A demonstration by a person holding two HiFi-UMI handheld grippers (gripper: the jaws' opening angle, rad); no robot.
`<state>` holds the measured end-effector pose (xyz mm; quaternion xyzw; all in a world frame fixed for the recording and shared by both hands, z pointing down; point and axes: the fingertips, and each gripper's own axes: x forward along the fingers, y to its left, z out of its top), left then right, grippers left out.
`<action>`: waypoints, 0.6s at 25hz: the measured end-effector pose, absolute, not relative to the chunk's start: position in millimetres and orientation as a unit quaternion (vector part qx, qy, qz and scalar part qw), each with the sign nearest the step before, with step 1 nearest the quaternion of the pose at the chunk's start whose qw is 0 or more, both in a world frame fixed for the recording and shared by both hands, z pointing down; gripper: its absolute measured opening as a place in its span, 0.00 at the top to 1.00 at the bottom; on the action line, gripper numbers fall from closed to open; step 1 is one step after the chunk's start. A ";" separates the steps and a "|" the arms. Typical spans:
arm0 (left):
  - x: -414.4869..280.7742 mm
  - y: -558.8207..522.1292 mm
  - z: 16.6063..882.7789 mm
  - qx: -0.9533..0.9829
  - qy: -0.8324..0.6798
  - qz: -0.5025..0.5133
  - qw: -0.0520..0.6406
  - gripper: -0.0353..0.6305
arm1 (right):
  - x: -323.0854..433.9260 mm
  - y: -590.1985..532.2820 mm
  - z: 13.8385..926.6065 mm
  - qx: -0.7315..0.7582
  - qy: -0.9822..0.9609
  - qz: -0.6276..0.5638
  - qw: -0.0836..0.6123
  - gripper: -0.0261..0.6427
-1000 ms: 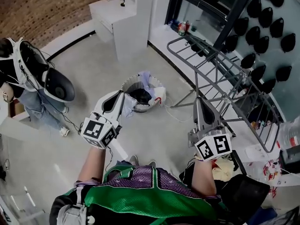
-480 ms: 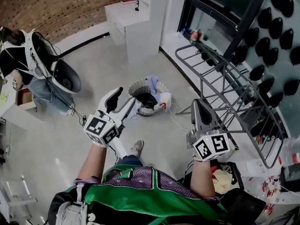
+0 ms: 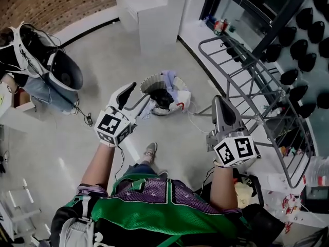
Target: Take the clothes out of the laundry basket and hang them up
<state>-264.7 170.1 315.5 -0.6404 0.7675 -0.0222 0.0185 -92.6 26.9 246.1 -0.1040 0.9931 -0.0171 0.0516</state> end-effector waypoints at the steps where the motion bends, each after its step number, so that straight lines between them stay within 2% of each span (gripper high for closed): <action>1: -274.5 167.1 328.2 -0.638 0.769 -0.031 0.011 0.58 | -101.7 23.2 253.5 -0.103 0.993 -0.018 0.047 0.96; 9: -334.6 129.6 437.4 -0.647 0.757 -0.074 -0.047 0.58 | -170.1 -21.7 326.6 -0.110 0.993 -0.035 0.006 0.96; 15: -353.9 100.1 528.7 -0.661 0.738 -0.106 -0.087 0.58 | -200.6 -48.1 377.9 -0.112 0.992 -0.045 -0.020 0.96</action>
